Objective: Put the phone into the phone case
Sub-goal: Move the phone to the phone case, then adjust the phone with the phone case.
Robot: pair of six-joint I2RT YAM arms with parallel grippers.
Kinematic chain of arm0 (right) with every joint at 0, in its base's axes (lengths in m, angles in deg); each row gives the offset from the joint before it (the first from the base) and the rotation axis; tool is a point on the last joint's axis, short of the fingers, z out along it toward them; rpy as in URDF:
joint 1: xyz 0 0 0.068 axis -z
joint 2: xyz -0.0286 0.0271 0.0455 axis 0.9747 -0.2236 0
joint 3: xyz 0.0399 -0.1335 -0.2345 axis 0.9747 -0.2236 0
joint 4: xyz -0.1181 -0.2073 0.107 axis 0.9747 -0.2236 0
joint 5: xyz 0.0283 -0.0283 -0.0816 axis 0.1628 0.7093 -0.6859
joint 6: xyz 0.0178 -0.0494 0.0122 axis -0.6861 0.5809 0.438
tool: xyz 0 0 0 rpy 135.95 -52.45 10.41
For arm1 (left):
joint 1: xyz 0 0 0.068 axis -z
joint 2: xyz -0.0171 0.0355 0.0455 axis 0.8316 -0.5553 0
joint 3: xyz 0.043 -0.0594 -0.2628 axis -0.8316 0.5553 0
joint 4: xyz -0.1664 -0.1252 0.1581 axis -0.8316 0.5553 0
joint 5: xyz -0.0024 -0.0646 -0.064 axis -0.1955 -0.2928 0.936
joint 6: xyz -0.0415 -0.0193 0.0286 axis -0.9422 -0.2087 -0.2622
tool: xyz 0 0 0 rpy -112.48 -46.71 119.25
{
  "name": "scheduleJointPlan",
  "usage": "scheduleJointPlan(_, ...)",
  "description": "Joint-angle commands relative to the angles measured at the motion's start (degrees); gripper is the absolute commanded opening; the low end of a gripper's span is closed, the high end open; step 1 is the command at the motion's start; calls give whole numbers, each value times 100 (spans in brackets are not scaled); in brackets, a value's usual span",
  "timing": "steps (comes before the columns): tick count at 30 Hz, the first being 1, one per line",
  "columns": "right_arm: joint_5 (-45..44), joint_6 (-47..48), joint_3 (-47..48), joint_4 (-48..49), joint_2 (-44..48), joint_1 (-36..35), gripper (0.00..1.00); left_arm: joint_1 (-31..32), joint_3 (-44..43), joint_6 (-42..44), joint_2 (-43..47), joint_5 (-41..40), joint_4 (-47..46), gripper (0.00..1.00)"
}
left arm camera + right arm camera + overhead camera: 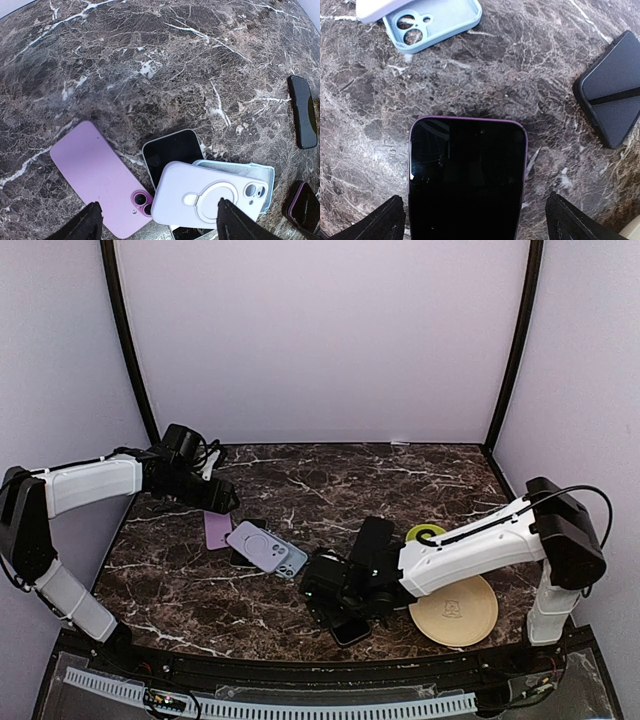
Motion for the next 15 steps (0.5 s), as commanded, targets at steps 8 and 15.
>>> scheduleJointPlan(8,1083,749,246,-368,860,-51,96,34,40,43,-15,120,58,81)
scheduleJointPlan(15,1926,577,-238,-78,1033,-58,35,34,39,44,4,139,67,81)
